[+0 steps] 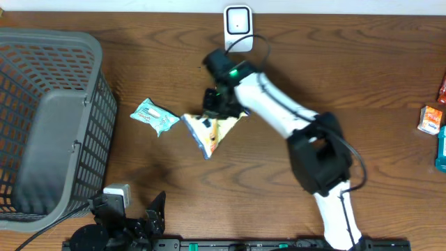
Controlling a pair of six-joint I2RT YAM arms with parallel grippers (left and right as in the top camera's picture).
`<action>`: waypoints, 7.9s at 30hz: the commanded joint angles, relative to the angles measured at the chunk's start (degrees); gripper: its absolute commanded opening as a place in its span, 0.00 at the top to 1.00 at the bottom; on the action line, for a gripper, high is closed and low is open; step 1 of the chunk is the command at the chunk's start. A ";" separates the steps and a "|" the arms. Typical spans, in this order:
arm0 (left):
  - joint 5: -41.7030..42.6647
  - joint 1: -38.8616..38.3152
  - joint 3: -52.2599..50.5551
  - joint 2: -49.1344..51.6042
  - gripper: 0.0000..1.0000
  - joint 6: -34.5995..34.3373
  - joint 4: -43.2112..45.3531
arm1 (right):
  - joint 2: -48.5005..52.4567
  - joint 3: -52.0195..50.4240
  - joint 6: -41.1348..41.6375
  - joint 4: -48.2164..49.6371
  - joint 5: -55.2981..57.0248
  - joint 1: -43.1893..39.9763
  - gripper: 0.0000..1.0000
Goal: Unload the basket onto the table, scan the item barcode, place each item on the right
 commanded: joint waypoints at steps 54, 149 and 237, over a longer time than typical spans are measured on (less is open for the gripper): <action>0.26 0.24 0.28 0.02 0.02 0.09 0.04 | -9.77 -20.24 47.60 -2.49 8.37 1.81 0.03; 0.28 0.24 0.28 0.02 0.02 0.09 0.07 | -15.32 -26.05 -52.70 -0.37 30.75 3.65 0.01; 0.26 0.24 0.28 0.02 0.02 0.09 0.04 | -15.85 -33.46 -101.15 -11.91 -57.64 -9.49 0.99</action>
